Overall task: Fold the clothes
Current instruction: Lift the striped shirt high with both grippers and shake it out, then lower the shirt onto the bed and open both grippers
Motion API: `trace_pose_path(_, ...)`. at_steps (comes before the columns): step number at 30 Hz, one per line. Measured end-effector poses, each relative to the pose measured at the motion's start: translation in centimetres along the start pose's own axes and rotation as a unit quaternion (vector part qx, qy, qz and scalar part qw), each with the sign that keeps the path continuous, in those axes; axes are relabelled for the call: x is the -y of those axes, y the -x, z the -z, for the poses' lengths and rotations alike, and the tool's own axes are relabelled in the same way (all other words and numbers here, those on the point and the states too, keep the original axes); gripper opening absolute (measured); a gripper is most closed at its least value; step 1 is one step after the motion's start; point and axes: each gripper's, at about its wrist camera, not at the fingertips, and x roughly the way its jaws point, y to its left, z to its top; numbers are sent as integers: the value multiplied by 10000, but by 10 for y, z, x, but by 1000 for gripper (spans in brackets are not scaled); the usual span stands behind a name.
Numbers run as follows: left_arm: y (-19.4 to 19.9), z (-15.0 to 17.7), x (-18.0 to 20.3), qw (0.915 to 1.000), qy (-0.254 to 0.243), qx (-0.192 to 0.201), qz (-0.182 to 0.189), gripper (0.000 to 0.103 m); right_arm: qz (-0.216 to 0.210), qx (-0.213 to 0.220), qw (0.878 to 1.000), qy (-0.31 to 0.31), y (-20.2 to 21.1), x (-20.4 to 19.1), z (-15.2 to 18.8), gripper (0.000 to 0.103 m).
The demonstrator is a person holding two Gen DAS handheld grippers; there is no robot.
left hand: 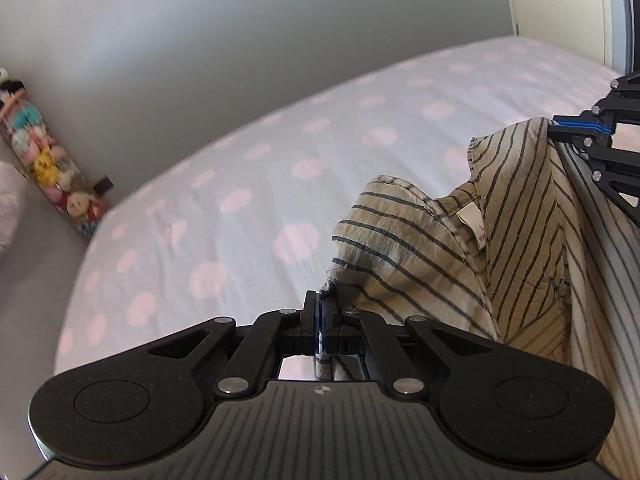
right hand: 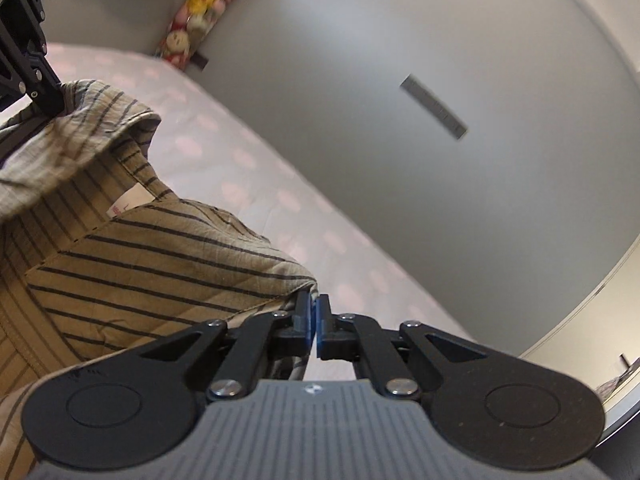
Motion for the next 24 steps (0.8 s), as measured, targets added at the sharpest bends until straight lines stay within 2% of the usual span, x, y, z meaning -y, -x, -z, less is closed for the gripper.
trace_pose_path(5,-59,22,17,9992,93,-346,159,0,-354,-482,9982,-110,-61,-24,39,2)
trace_pose_path(7,-63,27,22,9989,126,-410,174,0,-483,-619,9967,-204,-79,-32,50,3)
trace_pose_path(11,-79,34,29,9978,343,-534,196,9,-782,-871,9919,-499,-106,-44,65,4)
trace_pose_path(12,-75,34,26,9974,444,-550,173,13,-891,-945,9896,-619,-107,-42,71,6)
trace_pose_path(13,-70,35,22,9968,551,-555,166,22,-1002,-997,9870,-766,-107,-39,75,9)
trace_pose_path(14,-65,36,16,9961,671,-541,191,32,-1048,-1046,9846,-930,-106,-37,77,20)
trace_pose_path(15,-57,38,11,9953,785,-522,241,37,-1042,-1045,9832,-1072,-98,-35,84,37)
trace_pose_path(16,-48,40,5,9943,886,-492,342,45,-1031,-977,9828,-1182,-89,-31,94,43)
trace_pose_path(17,-37,42,-1,9932,984,-448,424,45,-1027,-929,9821,-1277,-80,-26,102,46)
trace_pose_path(21,12,61,-25,9906,1231,-217,549,46,-1129,-893,9742,-1739,-40,3,118,46)
trace_pose_path(24,46,86,-38,9907,1243,-201,514,46,-1094,-904,9697,-1990,-4,20,138,47)
